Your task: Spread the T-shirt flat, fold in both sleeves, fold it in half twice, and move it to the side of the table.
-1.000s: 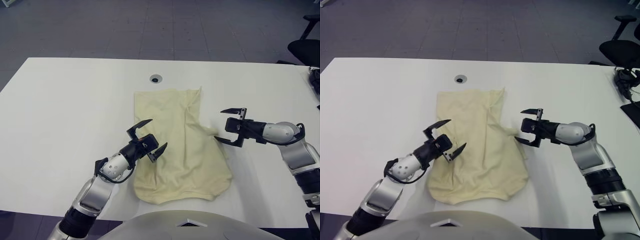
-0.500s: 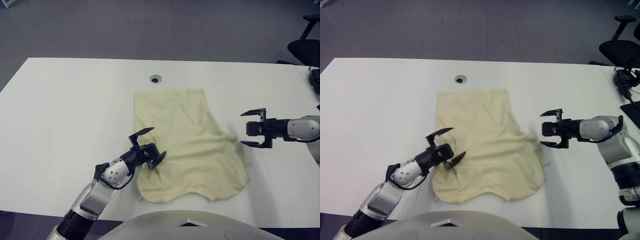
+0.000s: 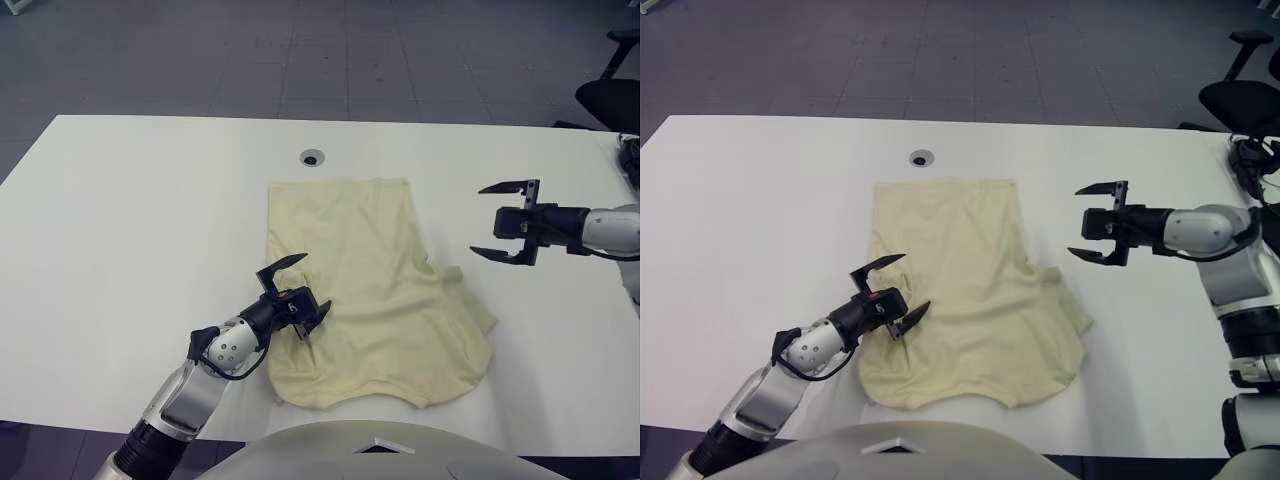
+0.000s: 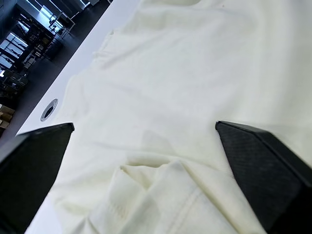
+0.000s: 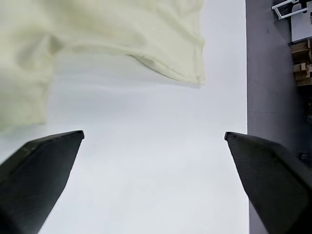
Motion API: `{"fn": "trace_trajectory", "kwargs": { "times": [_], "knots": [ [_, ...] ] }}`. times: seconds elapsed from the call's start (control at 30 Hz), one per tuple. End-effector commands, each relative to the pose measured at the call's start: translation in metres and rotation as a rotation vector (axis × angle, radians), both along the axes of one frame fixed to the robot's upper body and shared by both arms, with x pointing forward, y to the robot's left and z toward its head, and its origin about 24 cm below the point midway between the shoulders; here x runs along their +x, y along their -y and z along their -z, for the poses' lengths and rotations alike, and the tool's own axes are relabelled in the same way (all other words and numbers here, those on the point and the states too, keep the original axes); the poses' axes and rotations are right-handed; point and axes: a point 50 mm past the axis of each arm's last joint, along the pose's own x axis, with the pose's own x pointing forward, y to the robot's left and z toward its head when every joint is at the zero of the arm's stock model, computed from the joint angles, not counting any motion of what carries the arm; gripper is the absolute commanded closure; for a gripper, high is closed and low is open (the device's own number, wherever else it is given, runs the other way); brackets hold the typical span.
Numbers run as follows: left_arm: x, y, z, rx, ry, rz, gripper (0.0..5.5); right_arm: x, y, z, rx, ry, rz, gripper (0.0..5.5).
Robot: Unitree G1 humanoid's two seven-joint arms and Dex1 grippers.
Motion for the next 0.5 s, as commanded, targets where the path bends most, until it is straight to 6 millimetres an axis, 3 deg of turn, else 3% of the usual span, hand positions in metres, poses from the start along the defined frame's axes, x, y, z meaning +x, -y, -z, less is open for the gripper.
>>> {"fn": "trace_trajectory", "kwargs": {
  "times": [0.03, 0.23, 0.5],
  "knots": [
    [-0.002, -0.008, 0.009, 0.055, -0.037, -0.022, 0.10, -0.020, 0.013, 0.005, -0.012, -0.146, 0.027, 0.13],
    [-0.001, -0.010, 0.008, 0.053, -0.027, -0.049, 0.10, -0.032, 0.011, 0.024, -0.005, -0.296, 0.009, 0.13],
    [0.000, -0.010, 0.006, 0.048, -0.014, -0.056, 0.10, -0.031, 0.013, 0.049, -0.046, -0.355, 0.036, 0.13]
  ]
}}
